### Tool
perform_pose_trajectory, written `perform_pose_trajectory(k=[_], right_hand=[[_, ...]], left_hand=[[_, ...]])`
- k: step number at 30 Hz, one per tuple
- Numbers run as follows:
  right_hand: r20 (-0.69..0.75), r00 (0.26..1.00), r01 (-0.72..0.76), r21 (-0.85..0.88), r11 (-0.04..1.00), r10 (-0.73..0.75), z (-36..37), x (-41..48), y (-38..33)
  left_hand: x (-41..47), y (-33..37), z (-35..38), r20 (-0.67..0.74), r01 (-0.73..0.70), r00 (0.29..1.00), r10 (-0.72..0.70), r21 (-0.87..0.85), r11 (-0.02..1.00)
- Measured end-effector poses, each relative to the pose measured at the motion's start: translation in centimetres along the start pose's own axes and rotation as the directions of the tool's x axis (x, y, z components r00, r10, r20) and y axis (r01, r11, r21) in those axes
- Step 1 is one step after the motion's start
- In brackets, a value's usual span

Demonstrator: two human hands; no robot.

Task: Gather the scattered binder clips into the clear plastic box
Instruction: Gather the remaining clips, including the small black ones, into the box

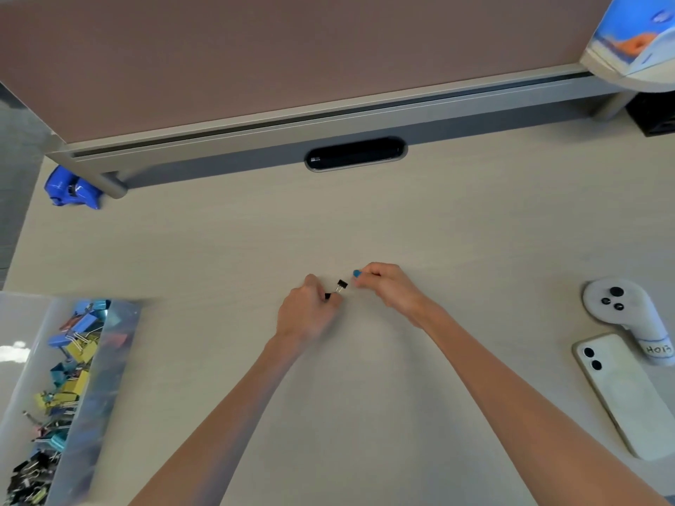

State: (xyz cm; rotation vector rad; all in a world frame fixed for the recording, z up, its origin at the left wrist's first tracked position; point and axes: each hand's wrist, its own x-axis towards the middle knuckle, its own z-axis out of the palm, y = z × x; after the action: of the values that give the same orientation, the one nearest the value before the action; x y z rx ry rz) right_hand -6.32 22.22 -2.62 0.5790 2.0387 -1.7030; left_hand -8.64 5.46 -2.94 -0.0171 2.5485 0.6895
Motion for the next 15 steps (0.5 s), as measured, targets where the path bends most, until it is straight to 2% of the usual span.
perform_pose_trajectory(k=[3,5,10,15], right_hand=[[-0.014,0.98,0.18,-0.368,0.912,-0.2,0.2,1.0,0.1],[0.023,0.97,0.222,-0.499,0.838,-0.243,0.3,1.7,-0.2],[0.104,0.958,0.275,-0.591,0.759,-0.266,0.8,2.4,-0.5],[0.095,0.957,0.269,-0.642,0.718,-0.274,1.0,2.2,-0.2]], left_hand=[[0.3,-0.6,-0.4,0.026,0.075,0.997,-0.07,-0.276,0.958],[0.3,-0.8,-0.8,0.034,0.113,0.994,-0.108,-0.396,0.911],[0.6,-1.5,-1.4,0.072,0.161,0.987,-0.145,-0.498,0.852],[0.7,-2.3,-2.0,0.123,0.228,0.974,-0.192,-0.523,0.821]])
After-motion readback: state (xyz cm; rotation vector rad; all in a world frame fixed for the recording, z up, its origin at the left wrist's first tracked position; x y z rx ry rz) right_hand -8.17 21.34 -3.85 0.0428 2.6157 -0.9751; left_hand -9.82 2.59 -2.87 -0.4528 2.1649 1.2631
